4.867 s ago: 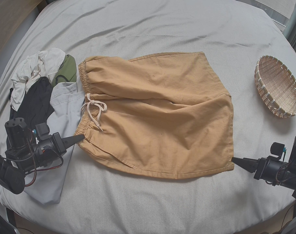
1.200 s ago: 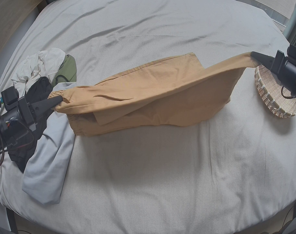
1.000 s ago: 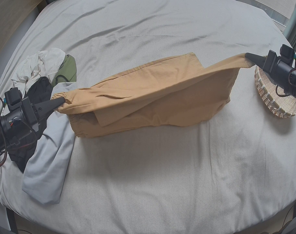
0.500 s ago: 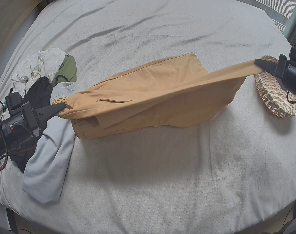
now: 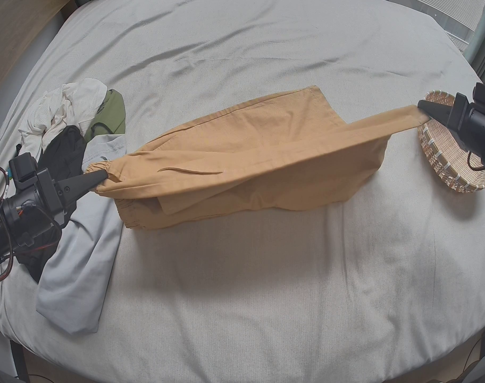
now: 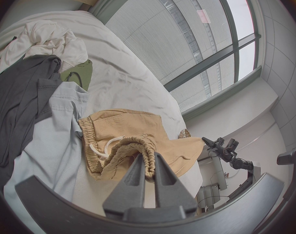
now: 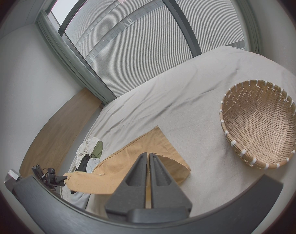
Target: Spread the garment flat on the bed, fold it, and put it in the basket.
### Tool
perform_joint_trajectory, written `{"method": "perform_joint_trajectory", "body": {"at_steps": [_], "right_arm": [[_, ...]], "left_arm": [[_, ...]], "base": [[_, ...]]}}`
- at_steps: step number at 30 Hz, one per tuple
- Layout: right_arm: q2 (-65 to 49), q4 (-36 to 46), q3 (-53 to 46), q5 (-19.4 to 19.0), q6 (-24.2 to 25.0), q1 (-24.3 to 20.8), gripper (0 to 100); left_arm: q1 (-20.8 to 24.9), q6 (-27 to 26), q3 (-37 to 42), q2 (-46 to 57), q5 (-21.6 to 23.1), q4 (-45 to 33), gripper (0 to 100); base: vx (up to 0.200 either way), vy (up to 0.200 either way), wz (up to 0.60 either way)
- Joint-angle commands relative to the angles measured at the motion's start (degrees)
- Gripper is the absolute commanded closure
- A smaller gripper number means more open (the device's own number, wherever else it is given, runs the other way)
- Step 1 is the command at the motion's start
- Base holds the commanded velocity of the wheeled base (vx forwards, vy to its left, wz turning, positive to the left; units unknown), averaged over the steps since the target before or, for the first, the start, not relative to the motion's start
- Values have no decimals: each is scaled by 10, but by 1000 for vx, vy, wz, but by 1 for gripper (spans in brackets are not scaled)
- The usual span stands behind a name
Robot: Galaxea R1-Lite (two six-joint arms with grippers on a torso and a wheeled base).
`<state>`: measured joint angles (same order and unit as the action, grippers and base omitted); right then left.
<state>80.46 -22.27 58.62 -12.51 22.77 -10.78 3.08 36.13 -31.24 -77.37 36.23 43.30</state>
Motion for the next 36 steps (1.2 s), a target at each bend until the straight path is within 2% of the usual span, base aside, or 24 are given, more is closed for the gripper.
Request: {"method": "perform_joint_trajectory", "body": {"at_steps": [1,6,10,13,17,18,20,22,23,26,36], "right_arm": [[72,-22,41,-1,0,-8,100],[111,-21,91,0,1,-12,100],[116,-21,86,0,1,-11,100],[115,-21,65,0,1,-7,100],[109,-21,-29,-1,0,-3,100],[109,-23,-44,-1,1,-3,0],[102,-24,-87,-3,1,-5,0],[102,-24,-87,-3,1,-5,0],[92,-27,-143,-5,1,-7,0],[85,-27,-179,-14,1,-9,0],[88,-31,-229,-20,2,-33,0]], "left_arm": [[-1,10,-1,-11,-1,-1,100],[-3,24,-13,-23,-17,0,100],[-4,24,-16,-36,-19,1,100],[-3,23,-15,-39,-19,1,100],[0,21,-11,-38,-19,1,100],[0,21,-11,-37,-19,1,100],[0,21,-10,-35,-20,1,100],[0,21,-10,-35,-20,1,100],[0,21,-10,-34,-20,1,100],[0,20,-10,-33,-20,1,100],[1,20,-9,-32,-20,1,100]], "base": [[0,0,0],[0,0,0],[0,0,0],[0,0,0],[0,0,0],[0,0,0],[0,0,0],[0,0,0],[0,0,0],[0,0,0],[0,0,0]]}}
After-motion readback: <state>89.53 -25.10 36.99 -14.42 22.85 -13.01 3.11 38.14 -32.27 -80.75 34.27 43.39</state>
